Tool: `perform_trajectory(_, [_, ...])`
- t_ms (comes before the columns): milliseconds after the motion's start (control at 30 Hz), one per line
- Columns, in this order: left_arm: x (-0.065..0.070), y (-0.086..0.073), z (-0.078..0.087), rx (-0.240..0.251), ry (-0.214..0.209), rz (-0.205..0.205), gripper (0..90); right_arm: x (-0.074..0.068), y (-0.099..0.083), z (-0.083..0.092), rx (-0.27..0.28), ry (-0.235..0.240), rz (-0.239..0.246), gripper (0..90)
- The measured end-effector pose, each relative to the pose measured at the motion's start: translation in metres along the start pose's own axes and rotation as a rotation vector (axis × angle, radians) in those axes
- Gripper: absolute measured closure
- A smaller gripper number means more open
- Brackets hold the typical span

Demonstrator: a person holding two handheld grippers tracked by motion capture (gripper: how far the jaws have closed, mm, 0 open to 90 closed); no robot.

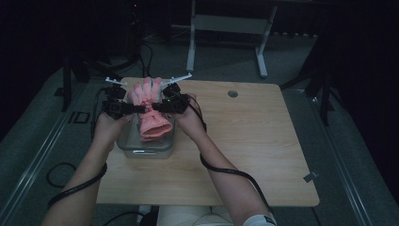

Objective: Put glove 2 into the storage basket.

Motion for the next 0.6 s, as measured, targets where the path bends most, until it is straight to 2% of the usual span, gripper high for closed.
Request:
perform_trajectory(33, [-0.002, -0.001, -0.004, -0.001, -0.005, 0.009, 75.0, 0.003, -0.004, -0.008, -0.018, 0.0, -0.005, 68.0])
perform_trajectory(233, [-0.016, -0.012, -0.026, -0.023, -0.014, 0.057, 75.0, 0.012, -0.015, -0.031, -0.067, -0.008, -0.015, 68.0])
perform_trajectory(433, [-0.023, -0.027, -0.045, -0.056, -0.023, 0.063, 74.8, 0.019, -0.034, -0.048, -0.119, 0.006, -0.041, 67.9])
perform_trajectory(600, [-0.032, -0.037, -0.057, -0.088, -0.025, 0.102, 74.7, 0.021, -0.044, -0.062, -0.158, 0.01, -0.045, 67.9])
Point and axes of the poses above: each handheld gripper's, and its own axes: z roughly backward along the jaws, y roughly out of its top, x roughly to its right, the point moved 9 cm from there along -z, roughly forward along the jaws, and after that the axes turned 4 degrees about -x, right-handed, at the moved point
